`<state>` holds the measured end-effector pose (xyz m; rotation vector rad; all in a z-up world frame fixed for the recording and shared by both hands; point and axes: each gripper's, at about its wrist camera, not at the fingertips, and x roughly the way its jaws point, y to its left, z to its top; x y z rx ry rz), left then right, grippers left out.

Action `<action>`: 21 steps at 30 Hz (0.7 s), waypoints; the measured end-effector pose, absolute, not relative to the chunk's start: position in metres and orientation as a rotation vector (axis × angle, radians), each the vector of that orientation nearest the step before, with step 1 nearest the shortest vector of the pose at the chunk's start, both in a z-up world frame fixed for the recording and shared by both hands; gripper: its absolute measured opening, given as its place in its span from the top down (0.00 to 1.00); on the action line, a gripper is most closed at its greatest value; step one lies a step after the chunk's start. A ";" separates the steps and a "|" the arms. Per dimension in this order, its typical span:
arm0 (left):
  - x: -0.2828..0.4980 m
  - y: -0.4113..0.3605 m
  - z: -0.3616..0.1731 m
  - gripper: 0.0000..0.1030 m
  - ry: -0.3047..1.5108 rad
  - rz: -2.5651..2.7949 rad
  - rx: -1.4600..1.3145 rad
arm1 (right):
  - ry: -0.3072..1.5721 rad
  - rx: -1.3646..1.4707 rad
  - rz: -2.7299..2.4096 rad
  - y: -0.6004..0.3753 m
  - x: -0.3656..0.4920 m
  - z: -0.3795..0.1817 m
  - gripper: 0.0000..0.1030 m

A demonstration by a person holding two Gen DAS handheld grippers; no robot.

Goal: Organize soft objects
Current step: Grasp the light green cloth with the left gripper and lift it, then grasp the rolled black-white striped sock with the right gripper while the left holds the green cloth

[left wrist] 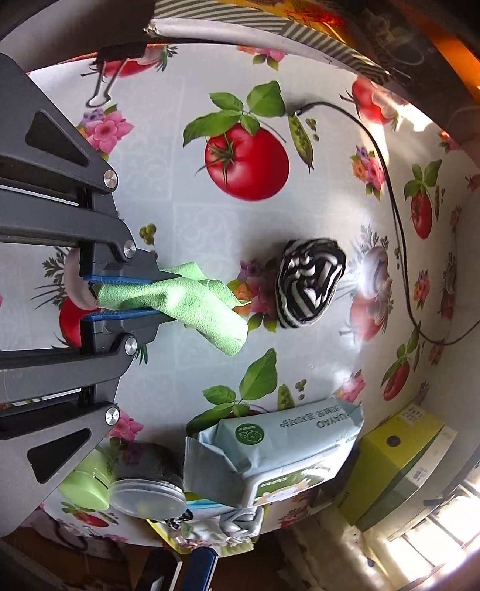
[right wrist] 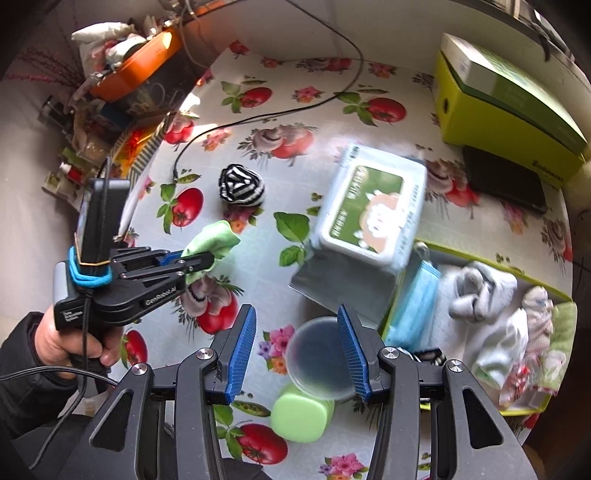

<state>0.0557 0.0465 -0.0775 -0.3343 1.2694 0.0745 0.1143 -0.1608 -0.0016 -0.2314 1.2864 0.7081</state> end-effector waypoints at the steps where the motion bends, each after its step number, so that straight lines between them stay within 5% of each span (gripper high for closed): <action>1: 0.057 0.051 -0.077 0.89 1.264 0.087 -0.350 | 1.285 -0.241 0.719 -0.154 0.117 -0.003 0.56; 21: 0.038 0.130 -0.085 0.89 1.208 0.271 -0.526 | 1.388 -0.362 0.803 -0.015 0.187 -0.078 0.56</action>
